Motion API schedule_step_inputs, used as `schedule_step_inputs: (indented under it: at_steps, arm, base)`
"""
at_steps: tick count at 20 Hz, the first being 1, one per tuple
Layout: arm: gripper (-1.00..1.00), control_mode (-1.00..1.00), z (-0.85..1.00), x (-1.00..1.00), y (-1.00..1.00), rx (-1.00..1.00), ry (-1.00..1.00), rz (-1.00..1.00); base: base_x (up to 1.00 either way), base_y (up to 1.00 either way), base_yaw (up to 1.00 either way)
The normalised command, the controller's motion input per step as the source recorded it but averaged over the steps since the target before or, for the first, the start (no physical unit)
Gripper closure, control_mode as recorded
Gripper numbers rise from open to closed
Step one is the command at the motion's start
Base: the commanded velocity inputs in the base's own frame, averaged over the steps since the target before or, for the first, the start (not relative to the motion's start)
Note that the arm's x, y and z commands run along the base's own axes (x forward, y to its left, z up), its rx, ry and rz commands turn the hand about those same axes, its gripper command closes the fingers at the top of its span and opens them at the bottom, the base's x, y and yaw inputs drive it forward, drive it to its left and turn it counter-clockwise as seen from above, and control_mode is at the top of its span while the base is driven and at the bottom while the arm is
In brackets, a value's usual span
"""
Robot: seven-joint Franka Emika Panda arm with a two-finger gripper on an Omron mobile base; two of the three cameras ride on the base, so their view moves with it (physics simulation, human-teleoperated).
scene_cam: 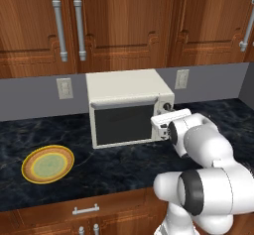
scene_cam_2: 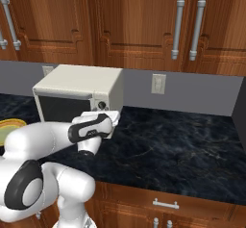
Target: Pull the toaster oven rack outwards. Pick up the baguette from the plate and place it on the toaster oven rack. Close the toaster oven door fully and set the temperature to the lowest setting.
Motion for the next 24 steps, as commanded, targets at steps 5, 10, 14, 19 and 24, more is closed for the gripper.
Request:
schedule_step_inputs:
  at_steps: [5, 10, 14, 19, 24]
  arm:
    - [1.00, -1.00, 0.07, 0.41, 0.00, 0.00, 0.00, 0.00]
    - [1.00, -1.00, 0.13, 0.43, -0.07, 0.00, 0.00, 0.00]
    - [1.00, -1.00, 0.24, 0.46, -0.12, 0.00, 0.00, 0.00]
    - [1.00, -1.00, 0.34, 0.51, -0.11, 0.00, 0.00, 0.00]
    - [1.00, -1.00, 0.37, 0.57, -0.12, 0.00, 0.00, 0.01]
  base:
    - [0.00, 0.00, 0.00]
    - [0.00, 0.00, 0.00]
    - [0.00, 0.00, 0.00]
    - [0.00, 0.00, 0.00]
    - [0.00, 0.00, 0.00]
